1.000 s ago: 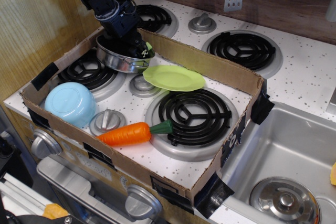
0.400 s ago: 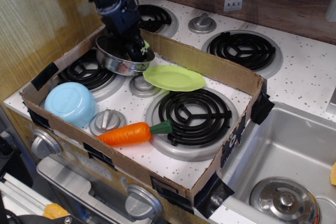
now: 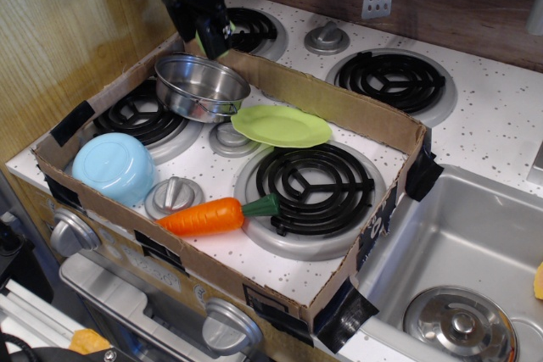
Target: Take broccoli out of pan
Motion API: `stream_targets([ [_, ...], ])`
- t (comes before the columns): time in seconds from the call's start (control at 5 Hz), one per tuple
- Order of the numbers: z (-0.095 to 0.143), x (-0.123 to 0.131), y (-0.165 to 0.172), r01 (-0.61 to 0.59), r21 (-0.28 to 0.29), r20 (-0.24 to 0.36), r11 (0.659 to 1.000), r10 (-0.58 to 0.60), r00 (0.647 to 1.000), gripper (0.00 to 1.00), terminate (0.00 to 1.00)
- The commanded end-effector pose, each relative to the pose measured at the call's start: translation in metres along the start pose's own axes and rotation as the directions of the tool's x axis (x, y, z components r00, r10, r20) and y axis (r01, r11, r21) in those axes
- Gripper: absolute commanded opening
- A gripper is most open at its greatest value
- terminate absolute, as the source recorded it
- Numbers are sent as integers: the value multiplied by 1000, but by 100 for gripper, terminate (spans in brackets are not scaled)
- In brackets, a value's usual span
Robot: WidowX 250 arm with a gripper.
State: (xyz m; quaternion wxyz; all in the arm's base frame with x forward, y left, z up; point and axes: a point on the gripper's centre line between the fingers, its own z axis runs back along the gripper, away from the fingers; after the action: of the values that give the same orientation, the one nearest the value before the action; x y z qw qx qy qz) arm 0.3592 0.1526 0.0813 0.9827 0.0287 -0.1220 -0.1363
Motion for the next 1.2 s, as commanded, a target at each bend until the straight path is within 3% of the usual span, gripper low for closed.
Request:
stream_targets([
  [0.0,63,-20,3,-45,123,61,991,38,997,0,0],
  [0.6,50,-77,9,-116,109,29,987,113,993,0,0],
  [1.0,29,-92,11,-150,97,35,984,147,988,0,0],
])
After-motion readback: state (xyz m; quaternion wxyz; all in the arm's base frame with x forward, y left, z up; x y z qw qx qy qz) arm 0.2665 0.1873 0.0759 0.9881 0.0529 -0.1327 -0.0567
